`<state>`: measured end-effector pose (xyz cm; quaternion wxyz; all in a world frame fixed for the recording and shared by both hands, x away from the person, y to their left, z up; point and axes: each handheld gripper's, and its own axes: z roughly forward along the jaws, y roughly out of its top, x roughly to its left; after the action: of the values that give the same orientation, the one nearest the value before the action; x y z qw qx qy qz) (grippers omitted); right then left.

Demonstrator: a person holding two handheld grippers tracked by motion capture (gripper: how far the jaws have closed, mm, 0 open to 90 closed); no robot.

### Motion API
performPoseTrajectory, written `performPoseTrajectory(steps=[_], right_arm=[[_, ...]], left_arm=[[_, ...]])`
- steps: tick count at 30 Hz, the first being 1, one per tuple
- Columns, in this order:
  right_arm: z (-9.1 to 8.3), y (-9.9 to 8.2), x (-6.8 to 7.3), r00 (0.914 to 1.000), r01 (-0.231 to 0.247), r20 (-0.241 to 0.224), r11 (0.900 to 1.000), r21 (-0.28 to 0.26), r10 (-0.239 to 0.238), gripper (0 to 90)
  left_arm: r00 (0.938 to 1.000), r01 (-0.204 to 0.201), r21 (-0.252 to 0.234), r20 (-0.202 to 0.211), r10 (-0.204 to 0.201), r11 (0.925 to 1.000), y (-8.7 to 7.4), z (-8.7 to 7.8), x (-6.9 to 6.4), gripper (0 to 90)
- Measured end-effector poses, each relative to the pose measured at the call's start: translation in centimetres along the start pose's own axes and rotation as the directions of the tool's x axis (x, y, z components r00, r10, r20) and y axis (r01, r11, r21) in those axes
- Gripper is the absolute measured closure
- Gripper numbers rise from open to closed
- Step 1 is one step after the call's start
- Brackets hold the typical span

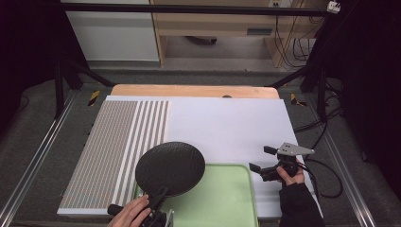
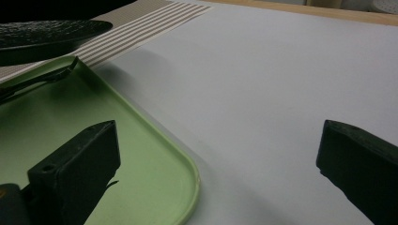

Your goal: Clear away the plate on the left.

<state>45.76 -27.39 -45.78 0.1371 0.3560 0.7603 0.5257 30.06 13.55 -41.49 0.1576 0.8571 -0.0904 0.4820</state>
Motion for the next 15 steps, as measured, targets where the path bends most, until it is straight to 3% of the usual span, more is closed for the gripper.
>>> performPoseTrajectory(steps=[15], right_arm=[[-0.1,0.0,0.0,1.0,-0.002,0.0,1.0,-0.002,0.002,0.3]], left_arm=[[0.9991,-0.015,-0.041,0.039,0.017,0.999,1.8,-0.8,-0.7,83.6]])
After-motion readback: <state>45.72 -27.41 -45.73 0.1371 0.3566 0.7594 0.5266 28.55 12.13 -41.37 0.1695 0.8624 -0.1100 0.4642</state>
